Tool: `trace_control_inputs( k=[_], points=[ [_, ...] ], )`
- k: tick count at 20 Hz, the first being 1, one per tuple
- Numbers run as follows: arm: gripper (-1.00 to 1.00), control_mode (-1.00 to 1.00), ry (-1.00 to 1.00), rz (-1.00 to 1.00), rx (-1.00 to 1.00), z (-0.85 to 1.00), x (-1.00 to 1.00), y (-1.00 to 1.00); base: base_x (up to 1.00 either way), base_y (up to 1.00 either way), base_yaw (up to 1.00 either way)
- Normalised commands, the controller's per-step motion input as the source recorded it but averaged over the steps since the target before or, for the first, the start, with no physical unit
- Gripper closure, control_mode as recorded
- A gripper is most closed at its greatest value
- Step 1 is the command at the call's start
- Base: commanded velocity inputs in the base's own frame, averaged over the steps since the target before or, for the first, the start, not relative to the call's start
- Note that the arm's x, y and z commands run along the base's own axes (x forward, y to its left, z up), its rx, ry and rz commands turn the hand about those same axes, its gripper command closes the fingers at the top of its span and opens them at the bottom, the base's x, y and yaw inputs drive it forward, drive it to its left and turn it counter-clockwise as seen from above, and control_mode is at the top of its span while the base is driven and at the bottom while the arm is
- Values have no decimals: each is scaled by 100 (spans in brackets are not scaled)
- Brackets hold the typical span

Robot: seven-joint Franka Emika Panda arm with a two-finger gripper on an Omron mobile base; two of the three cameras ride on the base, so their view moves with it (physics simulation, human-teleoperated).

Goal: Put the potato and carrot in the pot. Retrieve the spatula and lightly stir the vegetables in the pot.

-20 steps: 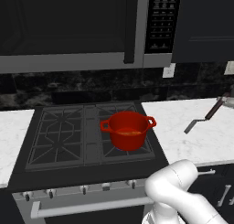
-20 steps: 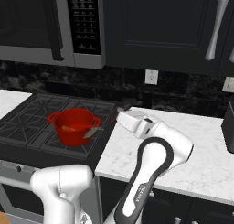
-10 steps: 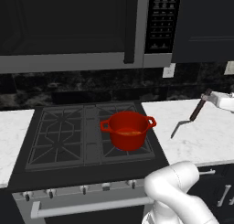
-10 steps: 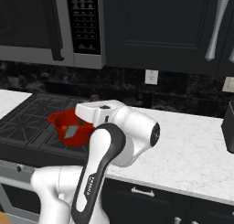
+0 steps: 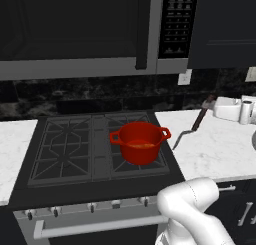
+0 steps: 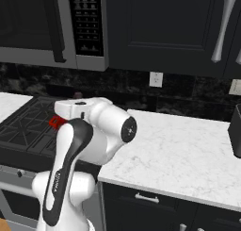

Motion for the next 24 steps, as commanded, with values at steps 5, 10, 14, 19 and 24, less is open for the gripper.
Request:
trace_control_inputs(
  k=[5, 10, 14, 19, 24],
  points=[
    [100, -100, -2, -6, -11, 0, 40, 45, 0, 0, 0],
    [100, -100, 0, -4, -5, -4, 38, 21, 0, 0, 0],
    [100, -100, 0, -2, -3, -25, 31, 9, 0, 0, 0],
    [100, -100, 0, -1, -1, -26, 29, 4, 0, 0, 0],
    [100, -100, 0, 0, -2, -21, 28, 15, 0, 0, 0]
  ],
)
